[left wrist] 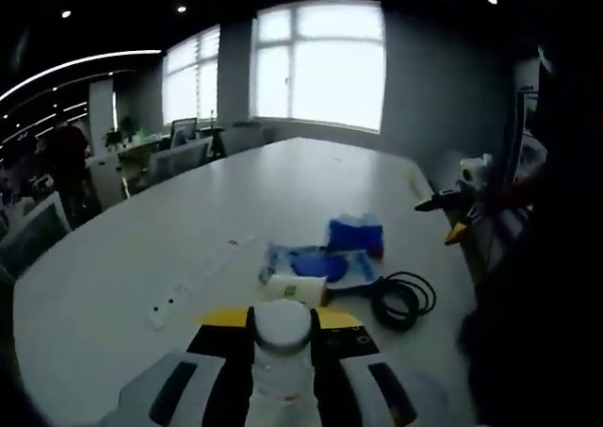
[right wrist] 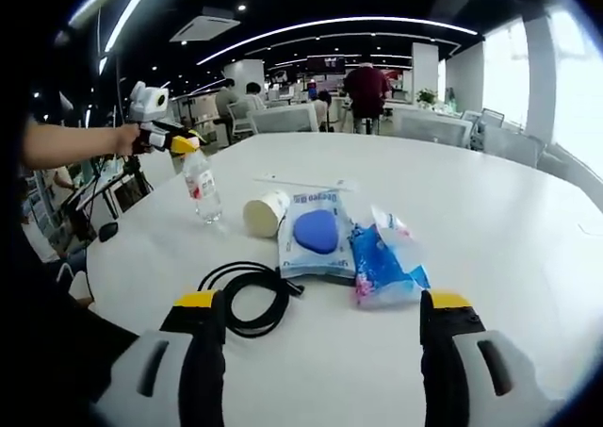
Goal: Arrange the tabletop items into an orderly group along one side of the table until the central work area is clear of visible clutter.
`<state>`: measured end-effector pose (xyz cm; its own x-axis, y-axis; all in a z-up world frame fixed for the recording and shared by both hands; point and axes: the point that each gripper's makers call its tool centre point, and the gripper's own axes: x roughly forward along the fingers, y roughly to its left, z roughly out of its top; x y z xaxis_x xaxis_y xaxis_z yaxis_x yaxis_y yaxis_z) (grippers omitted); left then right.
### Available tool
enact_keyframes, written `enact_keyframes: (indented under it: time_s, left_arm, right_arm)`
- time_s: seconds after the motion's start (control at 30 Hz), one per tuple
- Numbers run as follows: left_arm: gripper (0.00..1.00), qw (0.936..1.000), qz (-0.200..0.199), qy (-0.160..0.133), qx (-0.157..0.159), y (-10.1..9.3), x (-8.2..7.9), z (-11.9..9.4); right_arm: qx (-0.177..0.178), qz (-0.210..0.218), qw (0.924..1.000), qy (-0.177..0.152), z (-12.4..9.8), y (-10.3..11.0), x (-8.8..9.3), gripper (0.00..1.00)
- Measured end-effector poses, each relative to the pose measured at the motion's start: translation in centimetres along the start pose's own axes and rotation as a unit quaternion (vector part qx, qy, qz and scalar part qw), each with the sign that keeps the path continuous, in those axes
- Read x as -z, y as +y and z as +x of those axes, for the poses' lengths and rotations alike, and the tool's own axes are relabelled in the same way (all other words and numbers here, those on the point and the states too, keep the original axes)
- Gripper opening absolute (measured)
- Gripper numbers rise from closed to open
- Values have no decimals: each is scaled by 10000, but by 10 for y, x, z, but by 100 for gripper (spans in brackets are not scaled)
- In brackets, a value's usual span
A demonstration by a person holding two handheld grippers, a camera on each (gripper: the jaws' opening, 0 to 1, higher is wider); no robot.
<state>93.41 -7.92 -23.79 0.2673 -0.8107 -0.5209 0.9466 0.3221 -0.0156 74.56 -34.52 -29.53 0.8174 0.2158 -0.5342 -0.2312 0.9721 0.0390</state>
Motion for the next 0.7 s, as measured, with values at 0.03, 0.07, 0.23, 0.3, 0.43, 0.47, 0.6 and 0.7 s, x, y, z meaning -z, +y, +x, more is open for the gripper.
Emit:
enact_keyframes:
  time_s: [0.03, 0.07, 0.23, 0.3, 0.43, 0.47, 0.6, 0.7]
  left_arm:
    - [20, 10000, -14, 23, 23, -1, 0, 0]
    - [20, 10000, -14, 45, 34, 2, 3, 0]
    - [20, 9998, 140, 159, 39, 2, 9, -1]
    - [20, 9997, 124, 191, 40, 3, 11, -2]
    - [20, 9996, 144, 224, 10, 7, 13, -5]
    - [20, 9996, 154, 223, -7, 7, 13, -6]
    - [20, 9995, 197, 235, -9, 8, 14, -6]
    - [20, 9995, 194, 256, -3, 7, 16, -6]
  right_arm:
    - [3, -2, 10000, 5, 0, 1, 0, 81]
    - [9, -3, 10000, 6, 0, 1, 0, 81]
    - [33, 3, 10000, 22, 1, 2, -1, 81]
    - [30, 0, 10000, 28, 2, 3, 0, 81]
    - [39, 2, 10000, 69, 4, 3, 2, 81]
    - [37, 5, 10000, 59, 4, 3, 2, 81]
    - [25, -4, 10000, 80, 6, 4, 2, 80]
    - [20, -17, 10000, 93, 6, 5, 3, 80]
